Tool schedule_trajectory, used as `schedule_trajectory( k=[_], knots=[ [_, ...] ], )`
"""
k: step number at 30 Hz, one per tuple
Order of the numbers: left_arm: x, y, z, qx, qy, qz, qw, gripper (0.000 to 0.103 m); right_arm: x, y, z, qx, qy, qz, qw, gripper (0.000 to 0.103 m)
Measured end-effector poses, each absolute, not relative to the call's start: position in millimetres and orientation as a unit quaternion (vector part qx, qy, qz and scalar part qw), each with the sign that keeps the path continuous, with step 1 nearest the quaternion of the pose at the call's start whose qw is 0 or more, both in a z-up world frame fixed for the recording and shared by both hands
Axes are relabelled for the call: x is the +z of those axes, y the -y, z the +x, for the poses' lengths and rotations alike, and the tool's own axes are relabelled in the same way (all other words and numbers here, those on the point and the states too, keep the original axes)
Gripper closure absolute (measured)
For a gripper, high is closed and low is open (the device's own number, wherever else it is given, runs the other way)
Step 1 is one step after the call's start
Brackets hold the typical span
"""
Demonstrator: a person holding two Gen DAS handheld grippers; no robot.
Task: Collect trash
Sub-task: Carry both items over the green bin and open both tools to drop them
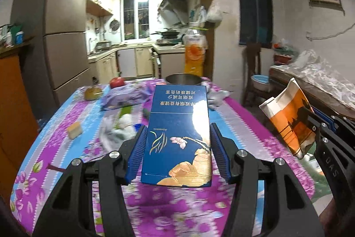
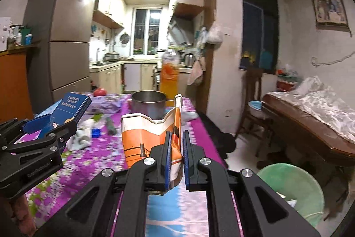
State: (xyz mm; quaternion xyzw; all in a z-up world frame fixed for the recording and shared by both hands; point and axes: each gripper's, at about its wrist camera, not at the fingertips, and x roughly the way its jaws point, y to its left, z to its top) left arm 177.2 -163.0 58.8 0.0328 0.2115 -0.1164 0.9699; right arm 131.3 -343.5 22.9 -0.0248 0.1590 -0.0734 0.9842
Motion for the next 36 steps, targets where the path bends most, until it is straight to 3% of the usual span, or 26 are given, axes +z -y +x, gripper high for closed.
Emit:
schedule_trajectory(
  k=[19,36],
  knots=[
    [58.2,323.6,158.1,-0.249,-0.221,0.068,0.94,0.049,46.3,533.5,59.5,-0.214,-0.173,0.012,0.961,0.093],
    [24.2,437.6,162.1,-0.342,-0.309,0.1,0.882,0.049,-0.1,660.1,75.1,-0.245,-0.296,0.074,0.92,0.093]
  ],
)
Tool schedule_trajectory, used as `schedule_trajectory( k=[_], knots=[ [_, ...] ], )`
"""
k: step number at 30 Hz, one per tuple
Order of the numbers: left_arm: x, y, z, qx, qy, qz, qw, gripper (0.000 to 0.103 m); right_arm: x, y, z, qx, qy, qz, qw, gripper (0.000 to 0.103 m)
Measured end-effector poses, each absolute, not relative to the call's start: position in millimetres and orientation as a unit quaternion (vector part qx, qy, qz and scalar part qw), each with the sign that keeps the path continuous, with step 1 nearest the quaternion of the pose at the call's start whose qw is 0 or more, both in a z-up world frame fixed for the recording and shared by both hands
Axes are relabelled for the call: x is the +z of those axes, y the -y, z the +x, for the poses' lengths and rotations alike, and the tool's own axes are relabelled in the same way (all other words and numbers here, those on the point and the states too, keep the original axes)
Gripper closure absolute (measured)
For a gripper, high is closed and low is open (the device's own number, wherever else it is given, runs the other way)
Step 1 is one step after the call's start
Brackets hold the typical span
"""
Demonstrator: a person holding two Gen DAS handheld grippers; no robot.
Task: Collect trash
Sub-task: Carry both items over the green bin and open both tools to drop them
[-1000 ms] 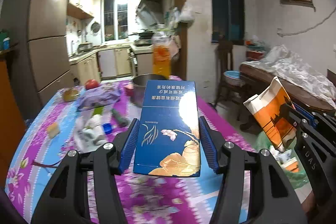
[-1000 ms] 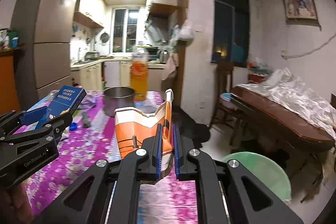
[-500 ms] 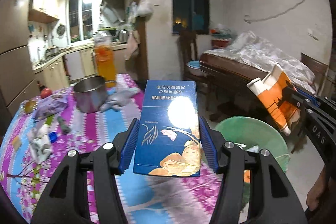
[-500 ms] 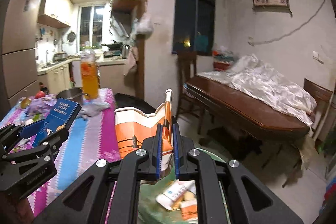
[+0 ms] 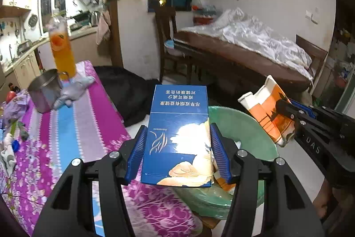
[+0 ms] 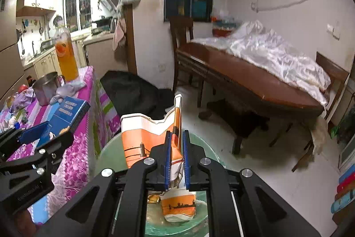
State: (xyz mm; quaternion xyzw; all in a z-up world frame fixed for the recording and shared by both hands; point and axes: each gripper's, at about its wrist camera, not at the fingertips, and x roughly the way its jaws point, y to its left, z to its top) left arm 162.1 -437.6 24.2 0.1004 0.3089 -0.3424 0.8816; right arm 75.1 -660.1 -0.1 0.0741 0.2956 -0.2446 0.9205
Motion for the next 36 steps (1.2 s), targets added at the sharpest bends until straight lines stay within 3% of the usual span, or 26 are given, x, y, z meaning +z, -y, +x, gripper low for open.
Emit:
schedule_trajectory(
  k=[20,36],
  knots=[
    [-16.5,476.1,185.6,-0.323,-0.377,0.135,0.858,0.049,-55.0,729.3,102.9,-0.232,-0.405,0.1,0.878,0.093],
    [-23.7,484.5,186.6,-0.318,-0.391,0.144,0.851,0.049,-59.6,732.6,108.5,-0.221,-0.416,0.096,0.877,0.093]
  ],
)
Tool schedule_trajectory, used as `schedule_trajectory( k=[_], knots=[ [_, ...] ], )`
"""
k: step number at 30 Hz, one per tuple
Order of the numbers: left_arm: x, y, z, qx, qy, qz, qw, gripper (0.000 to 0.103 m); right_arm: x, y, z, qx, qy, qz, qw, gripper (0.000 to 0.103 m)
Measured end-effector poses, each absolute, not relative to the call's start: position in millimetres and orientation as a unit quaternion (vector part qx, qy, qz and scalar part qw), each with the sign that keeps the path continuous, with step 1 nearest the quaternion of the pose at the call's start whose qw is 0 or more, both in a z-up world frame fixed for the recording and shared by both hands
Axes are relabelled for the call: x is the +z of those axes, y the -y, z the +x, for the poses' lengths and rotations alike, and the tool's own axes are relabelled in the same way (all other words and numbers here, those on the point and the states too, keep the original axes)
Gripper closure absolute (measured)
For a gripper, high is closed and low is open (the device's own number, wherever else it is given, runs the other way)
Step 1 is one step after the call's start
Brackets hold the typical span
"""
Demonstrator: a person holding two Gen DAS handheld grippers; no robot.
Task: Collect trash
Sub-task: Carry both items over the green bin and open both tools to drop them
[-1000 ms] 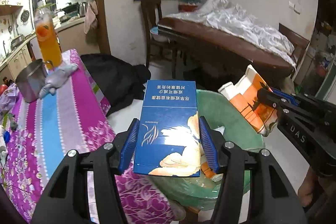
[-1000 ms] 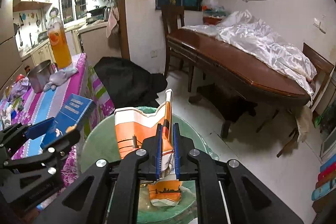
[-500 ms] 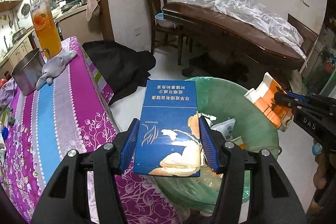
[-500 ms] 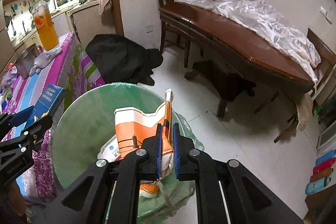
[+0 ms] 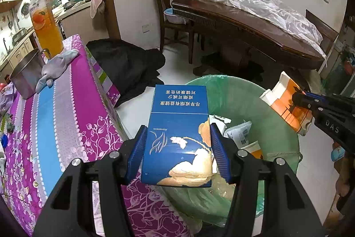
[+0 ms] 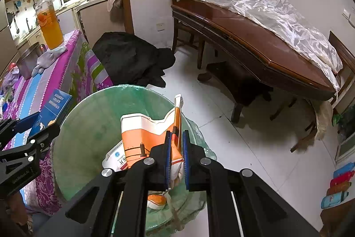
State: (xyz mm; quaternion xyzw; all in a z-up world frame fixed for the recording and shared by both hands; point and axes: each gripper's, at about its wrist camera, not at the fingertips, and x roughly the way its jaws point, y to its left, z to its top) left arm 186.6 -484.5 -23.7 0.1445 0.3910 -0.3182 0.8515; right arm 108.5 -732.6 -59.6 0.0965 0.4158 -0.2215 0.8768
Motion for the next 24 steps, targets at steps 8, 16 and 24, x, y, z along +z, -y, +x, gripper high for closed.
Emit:
schedule_trajectory(
  k=[8,16,24],
  knots=[
    [-23.6,484.7,186.2,-0.317,-0.391,0.146,0.852,0.049,-58.7,731.8,107.3,-0.22,-0.415,0.096,0.878,0.093],
    [-22.0,486.8,184.9,-0.317,-0.385,0.153,0.853,0.037,-56.1,731.3,106.1,-0.218,-0.411,0.103,0.879,0.089],
    [-22.0,485.5,186.5,-0.311,-0.384,0.15,0.856,0.025,-52.0,729.9,101.1,-0.217,-0.398,0.107,0.885,0.074]
  ],
)
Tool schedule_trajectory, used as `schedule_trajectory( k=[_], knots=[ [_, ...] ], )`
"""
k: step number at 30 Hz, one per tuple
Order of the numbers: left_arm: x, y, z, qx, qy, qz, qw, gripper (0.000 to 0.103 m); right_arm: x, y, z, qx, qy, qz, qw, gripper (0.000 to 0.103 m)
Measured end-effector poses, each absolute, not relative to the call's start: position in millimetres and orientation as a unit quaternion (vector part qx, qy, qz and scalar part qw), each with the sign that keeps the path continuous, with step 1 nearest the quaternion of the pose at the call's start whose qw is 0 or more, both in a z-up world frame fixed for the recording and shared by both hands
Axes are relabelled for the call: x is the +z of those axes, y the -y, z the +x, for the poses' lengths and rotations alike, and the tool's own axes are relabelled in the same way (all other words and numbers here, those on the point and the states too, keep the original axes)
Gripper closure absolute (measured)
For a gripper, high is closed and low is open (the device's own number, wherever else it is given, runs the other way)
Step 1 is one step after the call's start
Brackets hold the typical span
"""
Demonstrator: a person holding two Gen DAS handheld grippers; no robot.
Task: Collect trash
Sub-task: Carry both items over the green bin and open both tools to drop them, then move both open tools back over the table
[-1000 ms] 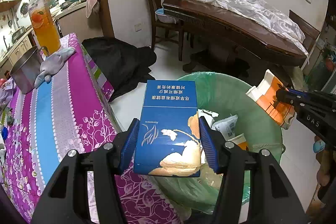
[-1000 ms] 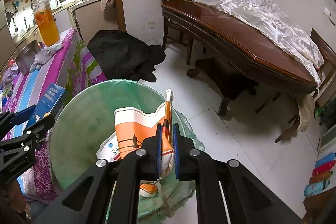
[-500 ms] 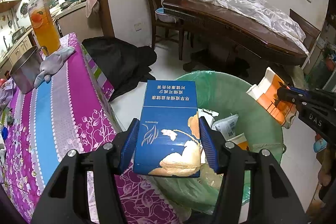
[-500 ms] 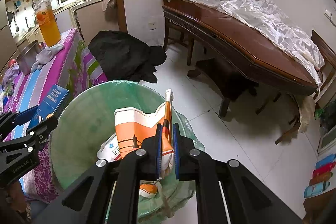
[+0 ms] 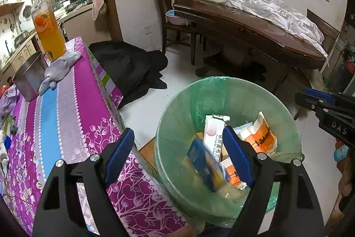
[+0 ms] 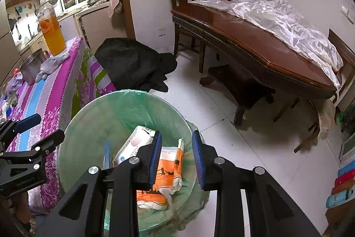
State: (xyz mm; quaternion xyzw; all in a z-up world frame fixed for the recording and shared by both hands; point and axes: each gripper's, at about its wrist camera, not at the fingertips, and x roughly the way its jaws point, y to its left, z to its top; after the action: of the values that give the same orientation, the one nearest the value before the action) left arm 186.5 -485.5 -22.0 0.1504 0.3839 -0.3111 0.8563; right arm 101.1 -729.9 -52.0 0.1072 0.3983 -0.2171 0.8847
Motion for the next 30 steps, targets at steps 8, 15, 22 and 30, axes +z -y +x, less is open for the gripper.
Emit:
schedule_trajectory(
  k=[8,15,22,30],
  knots=[
    [-18.4,483.9,180.3,-0.314,-0.38,0.153,0.856,0.025,-46.6,723.7,94.6,-0.217,-0.39,0.104,0.889,0.074],
    [-7.4,465.0,164.3,-0.326,-0.358,0.15,0.862,0.025,-30.9,688.9,57.7,-0.216,-0.338,0.106,0.91,0.043],
    [-2.7,427.9,133.1,-0.353,-0.319,0.157,0.866,0.025,-19.9,633.6,-4.3,-0.229,-0.256,0.111,0.933,0.031],
    [3.1,382.0,101.3,-0.375,-0.29,0.153,0.867,0.025,-16.1,569.3,-56.3,-0.238,-0.206,0.088,0.945,0.024]
  ],
)
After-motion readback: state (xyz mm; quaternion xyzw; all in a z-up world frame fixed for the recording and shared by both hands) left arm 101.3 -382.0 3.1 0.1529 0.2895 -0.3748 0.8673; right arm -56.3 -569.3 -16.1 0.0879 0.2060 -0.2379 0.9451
